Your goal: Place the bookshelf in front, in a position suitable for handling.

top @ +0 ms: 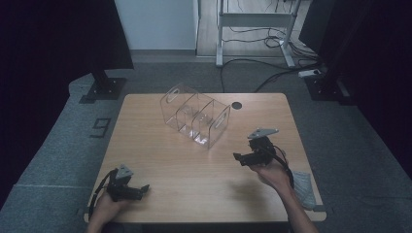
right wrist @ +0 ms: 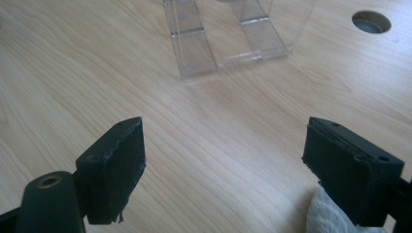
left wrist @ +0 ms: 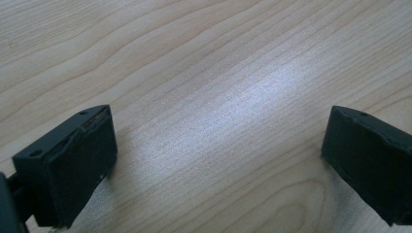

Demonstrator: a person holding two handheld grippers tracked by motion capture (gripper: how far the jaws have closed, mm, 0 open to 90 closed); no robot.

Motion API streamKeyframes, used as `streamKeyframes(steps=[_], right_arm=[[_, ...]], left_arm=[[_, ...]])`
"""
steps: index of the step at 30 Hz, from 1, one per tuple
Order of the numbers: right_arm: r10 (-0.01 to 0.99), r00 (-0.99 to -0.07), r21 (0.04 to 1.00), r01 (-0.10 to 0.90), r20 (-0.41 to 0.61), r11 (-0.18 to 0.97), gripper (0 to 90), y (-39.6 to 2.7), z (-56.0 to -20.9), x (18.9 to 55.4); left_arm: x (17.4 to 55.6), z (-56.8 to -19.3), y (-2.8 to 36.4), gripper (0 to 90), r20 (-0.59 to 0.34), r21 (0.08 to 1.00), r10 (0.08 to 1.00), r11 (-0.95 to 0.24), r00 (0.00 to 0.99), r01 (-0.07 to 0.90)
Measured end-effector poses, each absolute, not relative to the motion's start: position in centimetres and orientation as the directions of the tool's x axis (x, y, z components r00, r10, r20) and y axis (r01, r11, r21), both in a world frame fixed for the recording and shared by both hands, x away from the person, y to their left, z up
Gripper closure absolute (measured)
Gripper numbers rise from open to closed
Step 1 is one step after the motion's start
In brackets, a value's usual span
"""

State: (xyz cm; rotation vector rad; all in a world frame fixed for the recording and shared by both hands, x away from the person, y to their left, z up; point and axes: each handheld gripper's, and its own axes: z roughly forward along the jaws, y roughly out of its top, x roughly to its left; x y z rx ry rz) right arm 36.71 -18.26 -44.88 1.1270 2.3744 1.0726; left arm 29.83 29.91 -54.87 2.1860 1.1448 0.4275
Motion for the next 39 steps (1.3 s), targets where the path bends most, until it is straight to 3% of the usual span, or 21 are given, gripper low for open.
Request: streamKeyframes(steps=[17,39], right_arm=[[0.756,-0.651,0.748,0.531,0.06,0.398,19.3,-15.2,-44.2,39.0],[0.774,-0.633,0.768,0.499,0.007,0.401,19.9,-10.7,-43.9,42.2]], left_arm=[[29.8,-54.9,29.9,0.0,-0.003,0.661,0.822,-0.426,0.57,0.618],[29.8,-54.9,29.9,0.0,-0.004,0.661,0.822,-0.426,0.57,0.618]])
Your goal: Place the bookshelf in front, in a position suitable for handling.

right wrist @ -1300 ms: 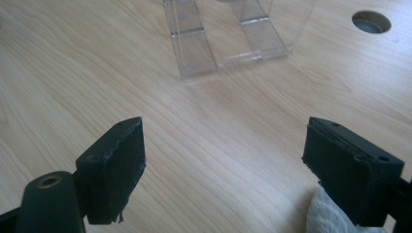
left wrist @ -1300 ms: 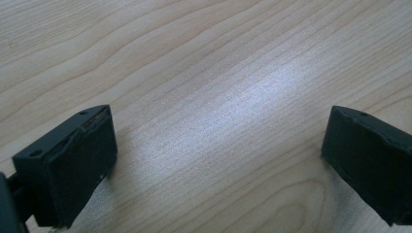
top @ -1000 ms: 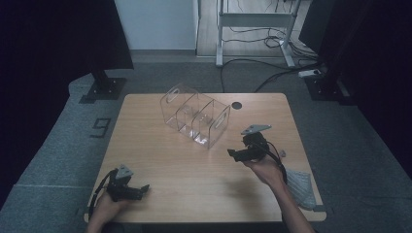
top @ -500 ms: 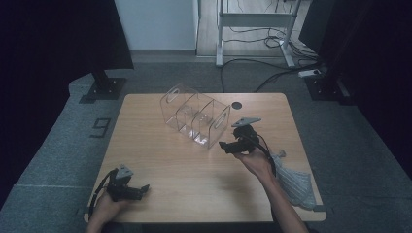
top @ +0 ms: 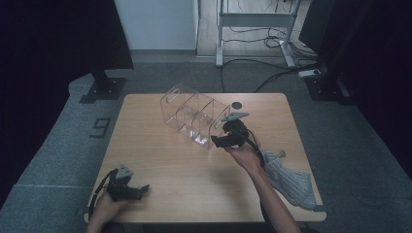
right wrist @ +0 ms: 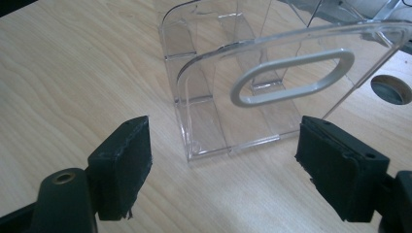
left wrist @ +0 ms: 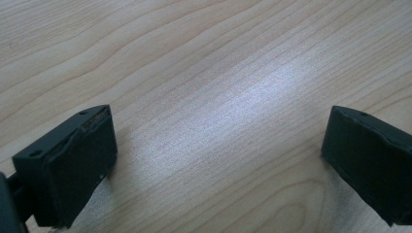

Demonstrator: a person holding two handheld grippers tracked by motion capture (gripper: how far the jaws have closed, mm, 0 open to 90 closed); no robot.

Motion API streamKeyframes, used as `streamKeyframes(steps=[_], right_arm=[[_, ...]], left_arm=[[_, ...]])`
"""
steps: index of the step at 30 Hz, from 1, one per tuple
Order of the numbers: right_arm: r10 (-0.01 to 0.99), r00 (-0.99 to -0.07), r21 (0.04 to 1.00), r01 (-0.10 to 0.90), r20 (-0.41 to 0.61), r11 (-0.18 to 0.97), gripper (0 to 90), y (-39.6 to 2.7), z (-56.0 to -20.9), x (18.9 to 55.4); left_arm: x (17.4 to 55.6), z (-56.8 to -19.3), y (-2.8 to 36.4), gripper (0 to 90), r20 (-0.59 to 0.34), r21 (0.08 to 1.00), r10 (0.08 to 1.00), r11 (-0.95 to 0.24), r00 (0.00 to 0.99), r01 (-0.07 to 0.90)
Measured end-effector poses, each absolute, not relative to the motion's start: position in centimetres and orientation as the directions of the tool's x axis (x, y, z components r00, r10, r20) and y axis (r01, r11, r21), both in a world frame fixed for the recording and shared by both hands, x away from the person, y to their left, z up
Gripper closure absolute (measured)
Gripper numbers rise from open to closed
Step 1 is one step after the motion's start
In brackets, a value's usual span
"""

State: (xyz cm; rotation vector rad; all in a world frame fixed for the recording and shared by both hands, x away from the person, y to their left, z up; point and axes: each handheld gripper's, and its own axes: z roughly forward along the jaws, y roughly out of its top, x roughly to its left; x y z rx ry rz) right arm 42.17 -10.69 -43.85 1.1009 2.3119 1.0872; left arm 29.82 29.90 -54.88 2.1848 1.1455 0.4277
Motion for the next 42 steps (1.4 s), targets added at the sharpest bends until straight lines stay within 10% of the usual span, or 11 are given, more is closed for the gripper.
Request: streamKeyframes(steps=[42], right_arm=[[0.87,-0.492,0.771,0.542,-0.032,0.335,28.1,-12.1,-44.6,46.5]], left_arm=[[29.9,-54.9,29.9,0.0,-0.003,0.661,0.821,-0.427,0.571,0.617]])
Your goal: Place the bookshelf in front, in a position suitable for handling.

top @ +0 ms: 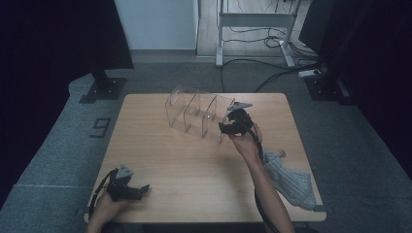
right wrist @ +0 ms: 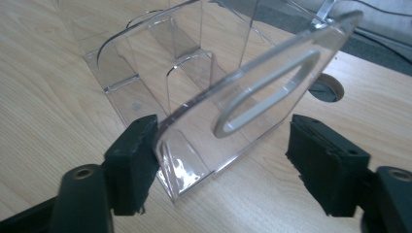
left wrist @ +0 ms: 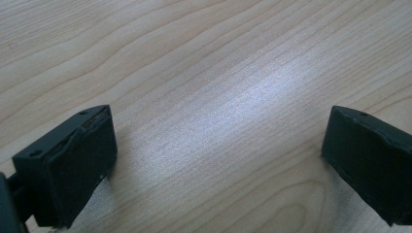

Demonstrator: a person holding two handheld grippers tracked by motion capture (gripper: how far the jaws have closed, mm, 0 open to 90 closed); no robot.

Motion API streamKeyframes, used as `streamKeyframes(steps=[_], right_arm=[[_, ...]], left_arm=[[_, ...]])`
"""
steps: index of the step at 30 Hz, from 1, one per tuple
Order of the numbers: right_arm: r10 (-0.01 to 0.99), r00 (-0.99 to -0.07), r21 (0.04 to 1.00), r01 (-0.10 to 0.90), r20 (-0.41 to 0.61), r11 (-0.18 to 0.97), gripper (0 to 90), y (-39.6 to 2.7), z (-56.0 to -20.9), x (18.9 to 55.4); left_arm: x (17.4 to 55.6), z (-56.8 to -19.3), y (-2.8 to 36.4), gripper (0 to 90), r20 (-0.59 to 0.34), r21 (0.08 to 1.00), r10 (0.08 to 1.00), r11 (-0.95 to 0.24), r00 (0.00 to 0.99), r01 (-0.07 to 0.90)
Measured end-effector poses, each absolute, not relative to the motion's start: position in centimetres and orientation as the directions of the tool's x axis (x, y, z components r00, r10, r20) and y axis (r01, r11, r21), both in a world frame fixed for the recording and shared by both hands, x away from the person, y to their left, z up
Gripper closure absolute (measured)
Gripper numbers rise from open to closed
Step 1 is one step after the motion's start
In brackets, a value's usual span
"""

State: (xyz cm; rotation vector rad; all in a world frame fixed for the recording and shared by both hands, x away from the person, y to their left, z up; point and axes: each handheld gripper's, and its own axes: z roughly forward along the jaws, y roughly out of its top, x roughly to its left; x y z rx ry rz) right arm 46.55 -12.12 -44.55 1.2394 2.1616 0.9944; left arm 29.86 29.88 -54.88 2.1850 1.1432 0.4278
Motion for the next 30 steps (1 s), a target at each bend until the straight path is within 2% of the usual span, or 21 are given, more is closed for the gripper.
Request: streamKeyframes(steps=[1,3,6,7,9,21,30], right_arm=[[0.864,-0.501,0.767,0.536,-0.046,0.352,31.6,-11.6,-44.5,46.6],[0.86,-0.508,0.768,0.53,-0.052,0.359,32.3,-11.5,-44.6,46.7],[0.857,-0.512,0.772,0.523,-0.056,0.363,45.7,-10.6,-44.6,46.7],[0.857,-0.512,0.772,0.523,-0.056,0.363,45.7,-10.6,-44.6,46.7],[0.857,-0.511,0.762,0.529,-0.066,0.373,51.5,-10.4,-44.8,46.8],[0.866,-0.5,0.771,0.552,0.002,0.318,59.1,-11.3,-45.3,46.9],[0.867,-0.498,0.773,0.546,-0.01,0.322,62.0,-12.0,-45.3,46.8]], left_arm=[[29.9,-54.9,29.9,0.0,-0.003,0.661,0.821,-0.427,0.571,0.617],[29.9,-54.9,29.9,0.0,-0.003,0.661,0.821,-0.427,0.571,0.617],[29.9,-54.9,29.9,0.0,-0.003,0.661,0.821,-0.427,0.571,0.617],[29.9,-54.9,29.9,0.0,-0.003,0.661,0.821,-0.426,0.571,0.617],[29.9,-54.9,29.9,0.0,-0.003,0.661,0.821,-0.427,0.571,0.617],[29.9,-54.9,29.9,0.0,-0.003,0.661,0.821,-0.427,0.571,0.617],[29.9,-54.9,29.9,0.0,-0.003,0.661,0.821,-0.426,0.571,0.617]])
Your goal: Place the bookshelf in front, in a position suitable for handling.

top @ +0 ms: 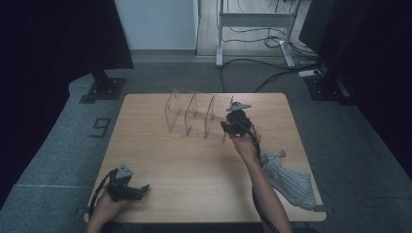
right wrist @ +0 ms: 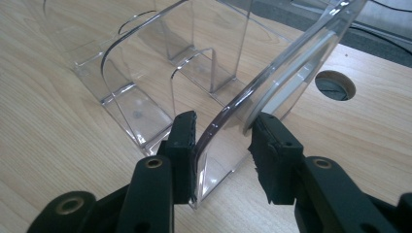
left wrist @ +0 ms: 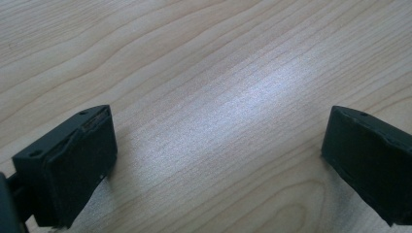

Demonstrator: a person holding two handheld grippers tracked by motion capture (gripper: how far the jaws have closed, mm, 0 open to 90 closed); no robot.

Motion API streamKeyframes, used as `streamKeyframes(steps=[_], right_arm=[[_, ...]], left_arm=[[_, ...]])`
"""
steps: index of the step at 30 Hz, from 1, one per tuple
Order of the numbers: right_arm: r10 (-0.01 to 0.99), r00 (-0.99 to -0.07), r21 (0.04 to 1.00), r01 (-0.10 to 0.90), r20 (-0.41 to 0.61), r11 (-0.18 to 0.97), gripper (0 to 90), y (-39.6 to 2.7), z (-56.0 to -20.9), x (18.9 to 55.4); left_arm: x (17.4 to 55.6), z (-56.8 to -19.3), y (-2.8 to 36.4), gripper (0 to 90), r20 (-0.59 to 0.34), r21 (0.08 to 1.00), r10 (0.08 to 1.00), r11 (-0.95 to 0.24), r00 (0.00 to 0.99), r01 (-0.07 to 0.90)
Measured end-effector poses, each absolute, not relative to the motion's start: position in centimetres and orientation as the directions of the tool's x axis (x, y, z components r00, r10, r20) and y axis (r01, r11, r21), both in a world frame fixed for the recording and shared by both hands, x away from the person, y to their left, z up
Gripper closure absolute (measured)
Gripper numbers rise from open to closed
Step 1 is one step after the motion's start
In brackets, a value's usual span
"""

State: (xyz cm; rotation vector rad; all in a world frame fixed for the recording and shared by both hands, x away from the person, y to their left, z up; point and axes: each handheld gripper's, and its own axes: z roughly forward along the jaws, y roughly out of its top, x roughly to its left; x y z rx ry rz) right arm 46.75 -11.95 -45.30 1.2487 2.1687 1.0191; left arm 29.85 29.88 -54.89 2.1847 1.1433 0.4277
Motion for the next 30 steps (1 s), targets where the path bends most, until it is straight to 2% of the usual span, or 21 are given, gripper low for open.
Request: streamKeyframes(steps=[30], right_arm=[[0.823,-0.563,0.762,0.502,-0.069,0.408,67.1,-13.4,-45.2,45.3]], left_arm=[[29.9,-54.9,29.9,0.0,-0.003,0.662,0.821,-0.426,0.571,0.617]])
